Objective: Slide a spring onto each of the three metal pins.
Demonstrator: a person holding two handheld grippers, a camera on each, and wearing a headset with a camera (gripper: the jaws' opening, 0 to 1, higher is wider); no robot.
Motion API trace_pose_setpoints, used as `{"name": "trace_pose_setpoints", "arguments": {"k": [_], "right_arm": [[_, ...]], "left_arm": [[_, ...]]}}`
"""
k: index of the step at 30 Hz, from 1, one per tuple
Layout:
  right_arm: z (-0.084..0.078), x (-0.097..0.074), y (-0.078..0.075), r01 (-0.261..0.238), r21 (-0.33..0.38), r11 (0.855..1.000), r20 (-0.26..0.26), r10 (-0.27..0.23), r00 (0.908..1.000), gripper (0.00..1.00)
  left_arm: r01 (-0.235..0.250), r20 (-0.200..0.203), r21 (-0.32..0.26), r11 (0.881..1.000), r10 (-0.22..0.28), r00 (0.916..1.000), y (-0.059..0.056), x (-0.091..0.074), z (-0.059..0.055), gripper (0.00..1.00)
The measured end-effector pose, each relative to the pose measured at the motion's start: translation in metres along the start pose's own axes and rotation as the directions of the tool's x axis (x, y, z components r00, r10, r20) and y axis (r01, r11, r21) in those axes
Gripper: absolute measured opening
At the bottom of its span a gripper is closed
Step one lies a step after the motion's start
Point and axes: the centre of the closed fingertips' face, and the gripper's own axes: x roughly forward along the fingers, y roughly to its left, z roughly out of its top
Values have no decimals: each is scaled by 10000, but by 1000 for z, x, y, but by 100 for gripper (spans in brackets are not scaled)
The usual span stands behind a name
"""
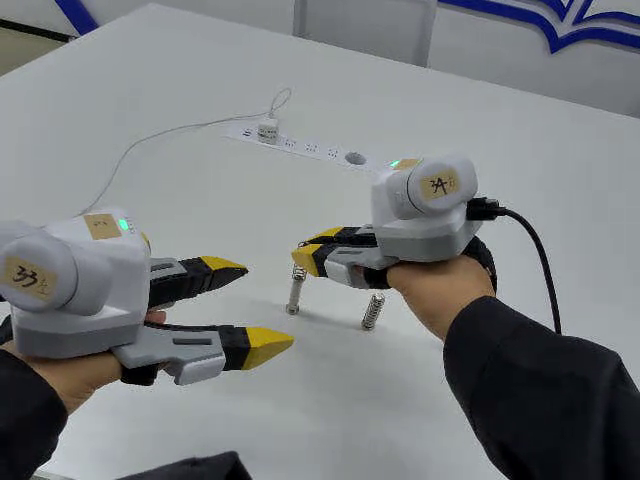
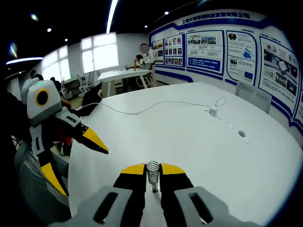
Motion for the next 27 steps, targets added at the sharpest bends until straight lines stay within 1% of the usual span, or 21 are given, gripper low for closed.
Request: {"name": "trace_pose_setpoints", "arguments": {"k": [4, 10, 27], "right_arm": [[-4, 3, -1, -3, 95, 10000, -47, 3, 10000, 12], [-9, 8, -1, 3, 57, 10000, -129, -3, 9999, 12], [-37, 25, 1, -50, 151, 9999, -771, 62, 9970, 12]], "left_arm": [[20, -21, -40, 10000, -21, 10000, 0, 0, -2, 57], [58, -66, -48, 10000, -58, 10000, 0, 1, -3, 57], [66, -161, -98, 9999, -67, 9998, 1, 2, -7, 56]]}}
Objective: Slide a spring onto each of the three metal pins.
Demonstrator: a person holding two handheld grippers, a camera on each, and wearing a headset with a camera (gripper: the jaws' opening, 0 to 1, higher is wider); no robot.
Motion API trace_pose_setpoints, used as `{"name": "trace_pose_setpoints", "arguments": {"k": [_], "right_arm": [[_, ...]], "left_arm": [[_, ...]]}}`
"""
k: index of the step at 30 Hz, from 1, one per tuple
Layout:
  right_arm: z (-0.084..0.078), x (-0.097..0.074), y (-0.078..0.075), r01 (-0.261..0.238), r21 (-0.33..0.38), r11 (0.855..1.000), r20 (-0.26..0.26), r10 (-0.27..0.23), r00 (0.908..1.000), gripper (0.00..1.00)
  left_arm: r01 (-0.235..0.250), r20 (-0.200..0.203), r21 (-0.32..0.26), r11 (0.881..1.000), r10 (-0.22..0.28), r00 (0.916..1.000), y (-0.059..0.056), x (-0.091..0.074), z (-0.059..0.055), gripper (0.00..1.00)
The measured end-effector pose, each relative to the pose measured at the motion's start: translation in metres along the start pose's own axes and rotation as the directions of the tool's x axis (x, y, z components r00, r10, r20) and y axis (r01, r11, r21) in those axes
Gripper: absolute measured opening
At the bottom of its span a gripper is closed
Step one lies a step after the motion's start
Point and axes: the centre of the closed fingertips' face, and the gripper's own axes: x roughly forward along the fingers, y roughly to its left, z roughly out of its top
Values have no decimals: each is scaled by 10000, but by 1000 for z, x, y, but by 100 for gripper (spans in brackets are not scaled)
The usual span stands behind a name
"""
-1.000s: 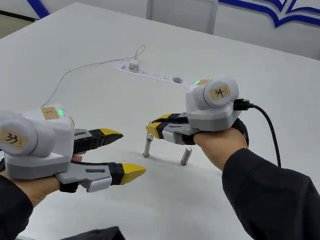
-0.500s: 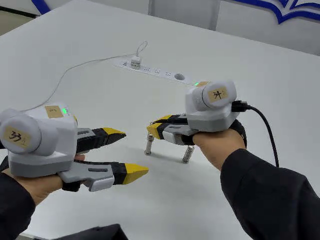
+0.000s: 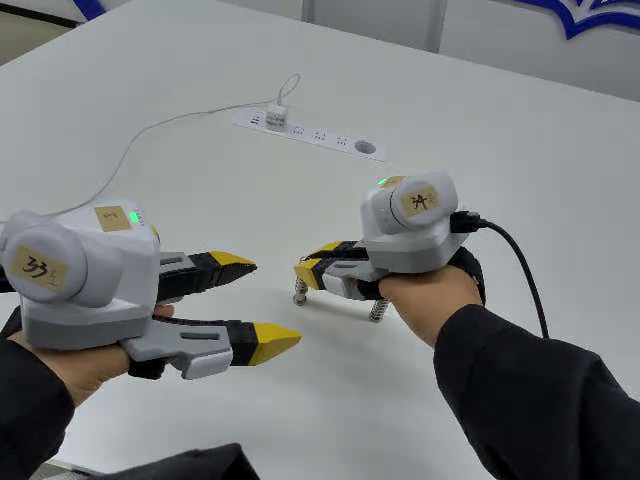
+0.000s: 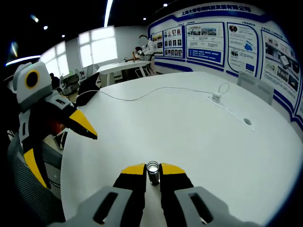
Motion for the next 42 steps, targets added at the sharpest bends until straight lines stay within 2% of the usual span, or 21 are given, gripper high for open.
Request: {"name": "trace_pose_setpoints", "arguments": {"k": [8, 19, 26, 32, 42], "right_arm": [[-13, 8, 1, 16, -57, 10000, -424, -18, 9991, 12], [-23, 6, 2, -16, 20, 10000, -691, 17, 9976, 12], [-22, -4, 6, 64, 9, 10000, -597, -63, 9982, 15], [-17, -19, 14, 109, -71, 9999, -277, -111, 9996, 18], [-17, -39, 26, 119, -51, 9999, 24, -119, 9999, 21]], "left_arm": [[6, -8, -66, 10000, -6, 10000, 0, 0, -1, 56], [18, -21, -74, 10000, -18, 10000, -1, 0, 0, 56], [29, -35, -39, 10000, -29, 10000, -2, 1, 0, 57], [52, -28, -11, 10000, -52, 10000, -3, 1, 1, 57], [140, -79, 164, 9998, -139, 9999, -6, 3, 0, 59]]}}
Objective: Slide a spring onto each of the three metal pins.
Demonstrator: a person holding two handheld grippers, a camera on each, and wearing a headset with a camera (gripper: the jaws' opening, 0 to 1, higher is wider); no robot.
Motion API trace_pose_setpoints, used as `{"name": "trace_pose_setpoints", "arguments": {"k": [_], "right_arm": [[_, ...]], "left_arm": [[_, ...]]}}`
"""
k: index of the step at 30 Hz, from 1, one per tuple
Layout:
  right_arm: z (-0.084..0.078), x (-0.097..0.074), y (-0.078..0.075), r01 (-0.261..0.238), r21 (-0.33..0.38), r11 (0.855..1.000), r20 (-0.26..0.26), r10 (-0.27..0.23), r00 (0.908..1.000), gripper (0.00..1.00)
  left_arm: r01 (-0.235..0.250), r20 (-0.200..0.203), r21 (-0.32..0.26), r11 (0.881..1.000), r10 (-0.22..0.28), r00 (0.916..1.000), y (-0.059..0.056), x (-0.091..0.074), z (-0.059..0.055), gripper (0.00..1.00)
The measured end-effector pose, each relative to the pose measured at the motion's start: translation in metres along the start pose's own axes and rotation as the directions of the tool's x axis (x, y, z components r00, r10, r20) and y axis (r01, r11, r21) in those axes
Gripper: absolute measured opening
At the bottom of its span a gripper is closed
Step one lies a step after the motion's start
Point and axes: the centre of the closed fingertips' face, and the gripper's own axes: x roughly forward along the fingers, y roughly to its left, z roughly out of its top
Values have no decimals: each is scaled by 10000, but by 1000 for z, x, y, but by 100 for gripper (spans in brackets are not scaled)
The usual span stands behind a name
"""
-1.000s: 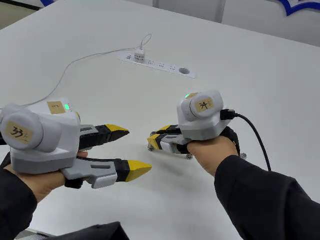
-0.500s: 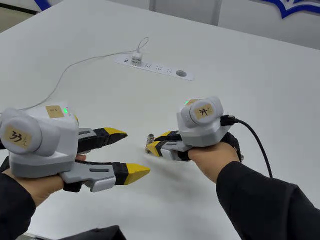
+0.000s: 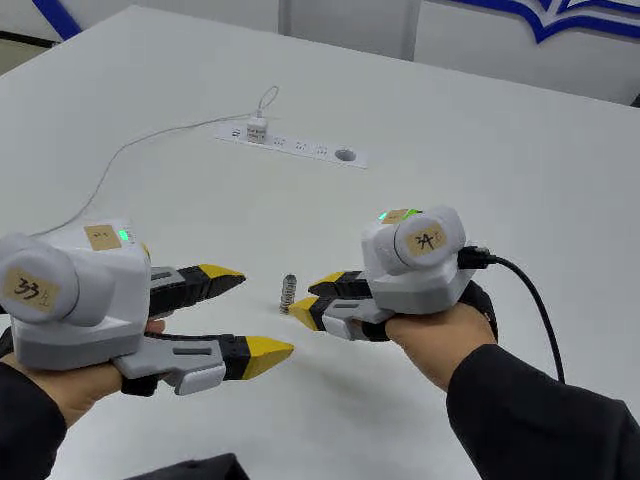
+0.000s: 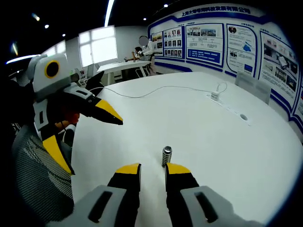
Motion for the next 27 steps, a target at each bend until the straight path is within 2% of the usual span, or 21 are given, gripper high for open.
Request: {"name": "trace_pose_setpoints", "arguments": {"k": [11, 19, 27], "right_arm": [[-3, -32, 13, 4, -75, 10000, 265, -2, 9997, 24], [-9, -57, 9, 192, 30, 9998, 557, -194, 9983, 26], [-23, -86, -2, 373, 8, 9993, 728, -373, 9966, 28]], "left_arm": [[300, -89, 240, 9993, -298, 9995, -10, 3, 0, 61], [296, -95, 232, 9993, -294, 9995, -10, 4, 0, 63], [224, -227, 396, 9990, -216, 9995, -9, 4, -3, 66]]}}
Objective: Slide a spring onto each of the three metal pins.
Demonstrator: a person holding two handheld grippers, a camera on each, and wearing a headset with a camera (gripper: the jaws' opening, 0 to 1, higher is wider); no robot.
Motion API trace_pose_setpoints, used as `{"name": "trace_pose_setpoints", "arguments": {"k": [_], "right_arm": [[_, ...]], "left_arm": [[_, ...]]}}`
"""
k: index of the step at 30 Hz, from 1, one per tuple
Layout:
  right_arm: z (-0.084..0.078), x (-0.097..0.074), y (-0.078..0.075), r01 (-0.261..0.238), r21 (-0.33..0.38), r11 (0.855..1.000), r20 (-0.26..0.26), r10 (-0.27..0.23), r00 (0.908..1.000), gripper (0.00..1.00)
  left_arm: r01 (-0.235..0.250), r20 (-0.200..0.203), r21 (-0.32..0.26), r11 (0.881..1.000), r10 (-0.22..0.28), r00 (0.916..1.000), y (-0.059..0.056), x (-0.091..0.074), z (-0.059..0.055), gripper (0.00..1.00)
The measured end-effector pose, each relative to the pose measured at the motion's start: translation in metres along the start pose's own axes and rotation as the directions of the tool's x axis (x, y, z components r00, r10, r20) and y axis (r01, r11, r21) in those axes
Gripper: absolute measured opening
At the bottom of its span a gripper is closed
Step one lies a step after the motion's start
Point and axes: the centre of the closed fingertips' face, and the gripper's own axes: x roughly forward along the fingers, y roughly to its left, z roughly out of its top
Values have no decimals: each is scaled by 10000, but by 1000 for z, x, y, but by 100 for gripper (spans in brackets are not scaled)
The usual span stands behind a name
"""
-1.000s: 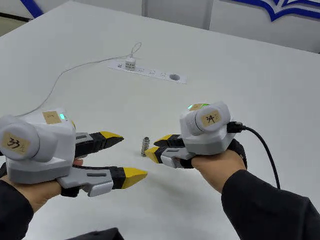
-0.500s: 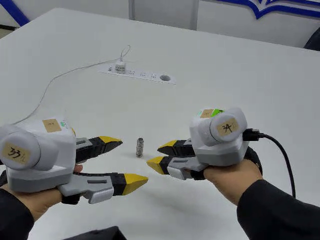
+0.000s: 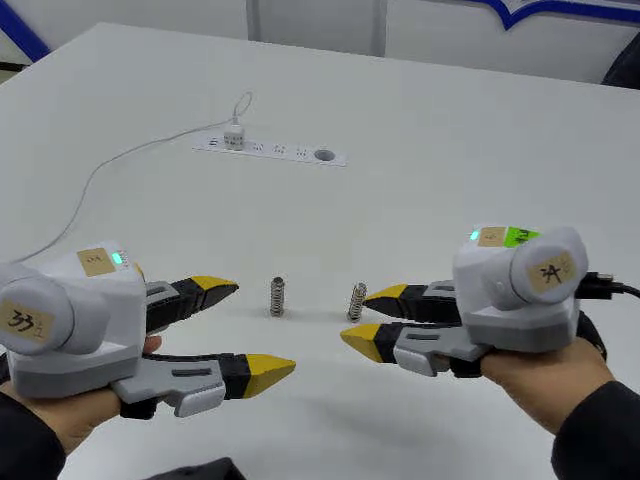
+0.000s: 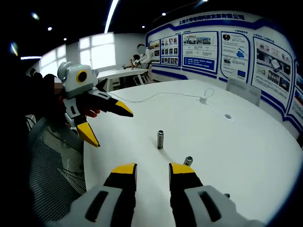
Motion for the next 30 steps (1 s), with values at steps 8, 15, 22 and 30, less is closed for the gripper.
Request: {"name": "trace_pose_setpoints", "arguments": {"k": [8, 15, 22, 30], "right_arm": [[-21, -30, -18, 480, 430, 9979, 272, -492, 9984, 30], [-44, -53, -33, 997, 788, 9919, 261, -1020, 9944, 36], [-54, -70, -41, 1427, 883, 9858, 495, -1475, 9878, 43], [-64, -77, -39, 1555, 754, 9850, 590, -1601, 9853, 54]], "left_arm": [[-95, -263, -7, 10000, 95, 9996, 2, 1, -5, 68], [-114, -379, -12, 9999, 113, 9992, 2, 2, -8, 70], [-18, -536, 10, 10000, 18, 9986, -1, 4, -12, 71], [17, -618, -73, 10000, -22, 9981, -1, 4, -16, 72]]}}
